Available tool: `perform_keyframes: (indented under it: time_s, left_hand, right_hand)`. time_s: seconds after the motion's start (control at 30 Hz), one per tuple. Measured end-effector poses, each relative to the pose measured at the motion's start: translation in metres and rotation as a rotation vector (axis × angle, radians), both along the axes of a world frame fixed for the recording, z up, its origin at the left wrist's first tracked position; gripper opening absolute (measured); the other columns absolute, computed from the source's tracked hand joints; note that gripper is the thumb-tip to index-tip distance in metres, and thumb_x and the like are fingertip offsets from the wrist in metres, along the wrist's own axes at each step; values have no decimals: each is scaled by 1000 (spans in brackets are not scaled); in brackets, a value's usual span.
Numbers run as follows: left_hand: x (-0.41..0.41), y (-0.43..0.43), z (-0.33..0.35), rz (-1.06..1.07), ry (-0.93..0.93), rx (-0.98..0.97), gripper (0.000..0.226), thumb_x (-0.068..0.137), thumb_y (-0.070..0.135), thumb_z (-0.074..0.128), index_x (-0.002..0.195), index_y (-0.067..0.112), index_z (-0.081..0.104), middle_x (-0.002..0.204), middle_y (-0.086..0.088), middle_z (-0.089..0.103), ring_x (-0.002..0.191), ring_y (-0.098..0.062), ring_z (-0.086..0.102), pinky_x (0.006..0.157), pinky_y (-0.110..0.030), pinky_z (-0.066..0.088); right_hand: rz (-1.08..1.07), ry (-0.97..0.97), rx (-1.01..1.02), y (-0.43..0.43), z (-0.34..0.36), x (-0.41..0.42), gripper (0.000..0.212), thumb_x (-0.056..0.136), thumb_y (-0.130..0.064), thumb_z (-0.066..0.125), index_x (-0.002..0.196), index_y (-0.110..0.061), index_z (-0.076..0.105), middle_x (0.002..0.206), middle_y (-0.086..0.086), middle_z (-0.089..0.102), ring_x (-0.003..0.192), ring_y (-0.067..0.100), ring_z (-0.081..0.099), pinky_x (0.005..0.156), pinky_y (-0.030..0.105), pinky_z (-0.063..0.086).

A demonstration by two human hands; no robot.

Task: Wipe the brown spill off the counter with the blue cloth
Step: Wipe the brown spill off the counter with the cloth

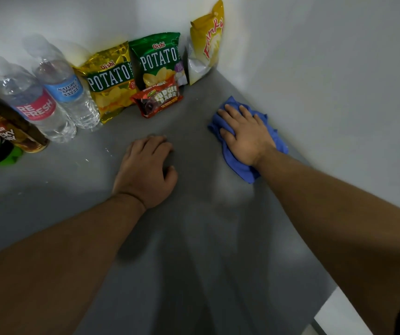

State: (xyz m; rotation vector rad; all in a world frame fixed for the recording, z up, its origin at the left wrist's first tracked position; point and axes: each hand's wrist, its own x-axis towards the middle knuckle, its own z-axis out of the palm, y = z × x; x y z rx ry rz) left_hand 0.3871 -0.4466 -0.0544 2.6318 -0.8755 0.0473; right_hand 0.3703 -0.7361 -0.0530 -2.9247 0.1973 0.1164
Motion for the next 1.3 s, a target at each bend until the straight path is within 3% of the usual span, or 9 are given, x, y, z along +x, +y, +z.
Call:
perform_keyframes:
  time_s: [0.27,0.53,0.8,0.93,1.2,1.3]
  left_hand:
    - [-7,-1,9,10,52,42,54,89,38,50,135,12,60,148,-9,54,137,-34,47,116,-50,39]
    - [-41,-6,36,53,135,110,66,86,44,45,143,12,51,153,-12,50,139,-37,45,121,-53,31]
    - [-135,33,37,-8,128,-87,42,83,22,58,121,5,66,134,-15,64,123,-37,58,111,-40,40]
    - [-190,70,35,37,172,-143,38,85,30,51,112,10,69,118,-12,68,113,-25,56,105,-34,40]
    - [-267,139,40,162,258,-145,47,86,42,46,112,13,72,118,-6,69,114,-27,62,103,-33,45]
    - [-285,162,40,199,273,-147,46,87,42,49,116,14,71,119,-6,69,115,-26,62,103,-35,48]
  right_hand:
    - [-12,19,41,-22,2,-117,56,110,-43,34,164,-34,21,172,-10,14,160,24,6,128,52,8]
    - [-45,33,74,-44,3,-223,63,104,-55,21,164,-33,20,172,-11,12,160,19,3,129,50,6]
    - [-173,49,74,-58,-2,-287,64,102,-57,22,163,-36,20,171,-13,11,160,20,3,129,52,6]
    - [-247,60,66,-40,-2,-286,68,100,-55,21,164,-32,19,173,-5,13,160,26,3,128,53,4]
    - [-143,80,11,45,-4,-307,63,107,-55,17,165,-32,12,174,-7,7,160,24,-3,129,51,1]
    - [-64,95,12,88,-4,-319,71,100,-62,6,165,-35,10,173,-9,2,160,22,-9,129,49,-1]
